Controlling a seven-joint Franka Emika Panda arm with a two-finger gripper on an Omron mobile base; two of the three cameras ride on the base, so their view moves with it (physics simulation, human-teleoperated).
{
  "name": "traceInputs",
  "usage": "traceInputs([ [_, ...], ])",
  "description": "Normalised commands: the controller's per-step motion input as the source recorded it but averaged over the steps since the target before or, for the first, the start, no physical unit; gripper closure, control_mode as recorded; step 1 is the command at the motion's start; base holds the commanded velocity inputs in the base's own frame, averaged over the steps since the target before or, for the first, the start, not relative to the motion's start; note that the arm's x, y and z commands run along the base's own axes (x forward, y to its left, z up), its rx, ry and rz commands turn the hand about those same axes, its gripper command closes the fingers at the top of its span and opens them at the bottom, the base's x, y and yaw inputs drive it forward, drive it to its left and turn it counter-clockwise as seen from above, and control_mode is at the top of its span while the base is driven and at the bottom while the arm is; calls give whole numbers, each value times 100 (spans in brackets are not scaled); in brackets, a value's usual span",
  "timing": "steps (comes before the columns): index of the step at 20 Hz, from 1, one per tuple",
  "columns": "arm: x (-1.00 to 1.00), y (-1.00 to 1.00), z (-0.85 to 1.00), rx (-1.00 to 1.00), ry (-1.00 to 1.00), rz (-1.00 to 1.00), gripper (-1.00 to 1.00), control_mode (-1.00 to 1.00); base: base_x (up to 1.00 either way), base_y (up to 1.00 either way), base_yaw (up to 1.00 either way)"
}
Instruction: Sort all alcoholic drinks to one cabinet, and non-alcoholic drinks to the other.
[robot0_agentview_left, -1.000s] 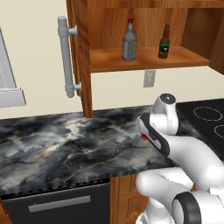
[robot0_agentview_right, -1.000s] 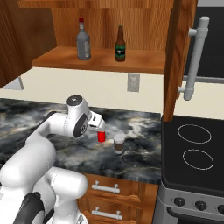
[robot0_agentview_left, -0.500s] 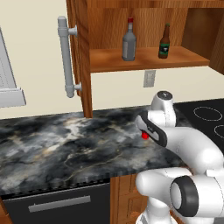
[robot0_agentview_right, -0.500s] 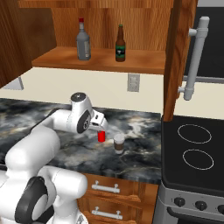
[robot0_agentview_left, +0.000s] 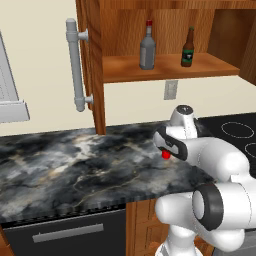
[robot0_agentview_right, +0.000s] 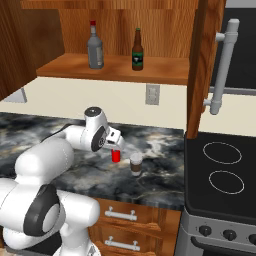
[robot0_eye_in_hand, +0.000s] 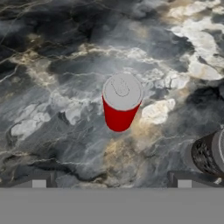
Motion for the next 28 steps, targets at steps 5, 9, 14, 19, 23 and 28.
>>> traceInputs([
  [5,14,-2,-14,0,0,0,-100,-100,0,0,0],
  [9,12,-4,-12,0,0,0,-100,-100,0,0,0],
  [14,12,-4,-10,0,0,0,-100,-100,0,0,0],
  [19,15,-1,-10,-1,0,0,-100,-100,0,0,0],
  [23,13,-1,-8,-1,0,0,-100,-100,0,0,0],
  [28,11,-2,-8,-1,0,0,-100,-100,0,0,0],
])
